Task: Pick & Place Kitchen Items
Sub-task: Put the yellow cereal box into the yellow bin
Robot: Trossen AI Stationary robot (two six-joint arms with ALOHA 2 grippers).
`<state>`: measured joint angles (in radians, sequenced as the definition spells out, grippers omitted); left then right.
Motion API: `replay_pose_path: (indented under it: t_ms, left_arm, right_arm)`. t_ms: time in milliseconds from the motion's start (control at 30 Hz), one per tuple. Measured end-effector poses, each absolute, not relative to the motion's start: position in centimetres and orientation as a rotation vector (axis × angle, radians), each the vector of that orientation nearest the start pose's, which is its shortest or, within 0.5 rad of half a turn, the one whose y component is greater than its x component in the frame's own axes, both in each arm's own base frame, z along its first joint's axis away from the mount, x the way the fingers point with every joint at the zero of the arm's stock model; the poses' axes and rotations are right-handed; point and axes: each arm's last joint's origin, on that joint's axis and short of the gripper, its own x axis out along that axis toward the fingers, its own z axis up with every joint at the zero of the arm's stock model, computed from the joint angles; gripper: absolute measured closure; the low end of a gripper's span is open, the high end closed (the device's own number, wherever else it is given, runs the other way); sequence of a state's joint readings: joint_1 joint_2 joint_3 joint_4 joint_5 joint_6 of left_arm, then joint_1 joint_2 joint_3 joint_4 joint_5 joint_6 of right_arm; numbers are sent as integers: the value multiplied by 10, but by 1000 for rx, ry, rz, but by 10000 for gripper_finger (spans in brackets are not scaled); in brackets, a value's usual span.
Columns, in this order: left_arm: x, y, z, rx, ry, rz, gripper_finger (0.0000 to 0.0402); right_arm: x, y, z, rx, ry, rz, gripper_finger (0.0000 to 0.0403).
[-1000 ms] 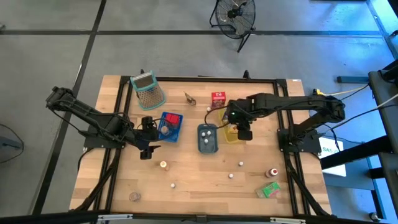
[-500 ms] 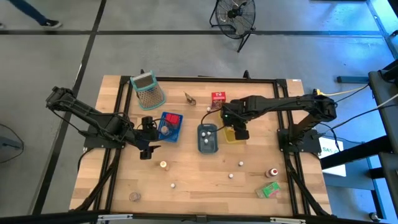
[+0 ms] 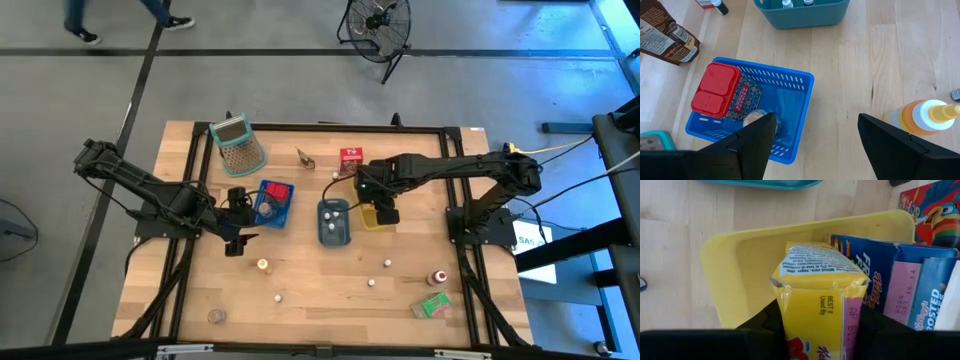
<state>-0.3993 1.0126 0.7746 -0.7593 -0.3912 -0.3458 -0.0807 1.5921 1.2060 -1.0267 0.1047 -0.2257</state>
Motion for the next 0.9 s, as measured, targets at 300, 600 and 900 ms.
replay_pose_path:
  t_ms: [300,600,900]
  left_arm:
    - [174,-61,249,63,902,150,123]
    - [174,-61,249,63,902,150,123]
    - [174,-61,249,56,901,153,123]
  right_arm:
    - [290,-32,236,-187,1410,-9,267]
    - [291,-33,236,-157,1398,14,247]
    - [292,-34,236,-158,1382,5,204]
